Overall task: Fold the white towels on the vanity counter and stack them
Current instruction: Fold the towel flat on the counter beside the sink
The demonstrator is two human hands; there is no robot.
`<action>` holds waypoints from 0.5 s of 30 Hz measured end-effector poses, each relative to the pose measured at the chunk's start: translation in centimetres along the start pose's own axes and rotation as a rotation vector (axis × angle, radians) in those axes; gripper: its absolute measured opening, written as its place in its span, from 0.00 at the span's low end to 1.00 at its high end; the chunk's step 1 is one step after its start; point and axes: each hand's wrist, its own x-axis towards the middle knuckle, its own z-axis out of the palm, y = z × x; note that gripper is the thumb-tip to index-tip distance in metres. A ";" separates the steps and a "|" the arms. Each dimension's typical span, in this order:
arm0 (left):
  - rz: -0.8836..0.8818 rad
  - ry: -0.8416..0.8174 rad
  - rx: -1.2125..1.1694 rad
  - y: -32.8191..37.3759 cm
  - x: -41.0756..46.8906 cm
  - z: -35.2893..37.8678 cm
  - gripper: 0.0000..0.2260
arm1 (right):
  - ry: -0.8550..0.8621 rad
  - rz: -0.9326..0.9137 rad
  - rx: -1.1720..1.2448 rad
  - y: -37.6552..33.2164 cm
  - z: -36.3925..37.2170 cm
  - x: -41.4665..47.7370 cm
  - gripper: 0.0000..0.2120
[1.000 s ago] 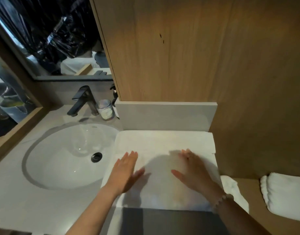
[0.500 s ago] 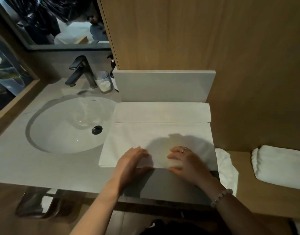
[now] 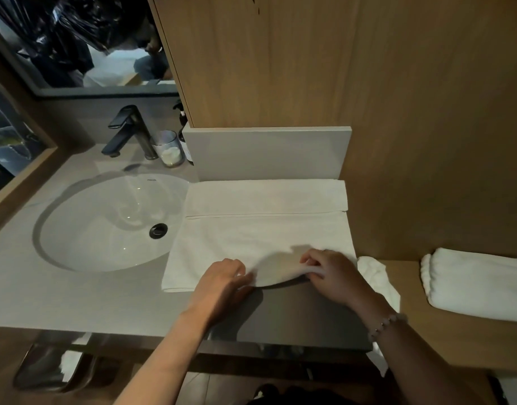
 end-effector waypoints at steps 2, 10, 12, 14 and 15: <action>0.006 0.025 0.013 -0.1 0.5 0.4 0.13 | -0.020 -0.001 0.000 0.1 -0.7 0.6 0.10; -0.118 0.061 0.149 -0.8 3.0 -1.5 0.15 | -0.075 -0.063 -0.199 -1.2 -1.7 2.0 0.22; -0.132 0.057 0.095 -0.7 3.8 -2.6 0.13 | -0.052 -0.062 -0.235 -1.4 -1.7 2.1 0.23; -0.154 0.037 0.029 -1.1 4.6 -2.9 0.17 | 0.003 -0.039 -0.191 -1.2 -2.0 2.3 0.20; -0.164 0.024 0.009 -1.6 5.0 -2.9 0.20 | 0.025 -0.025 -0.155 -1.0 -2.3 2.6 0.19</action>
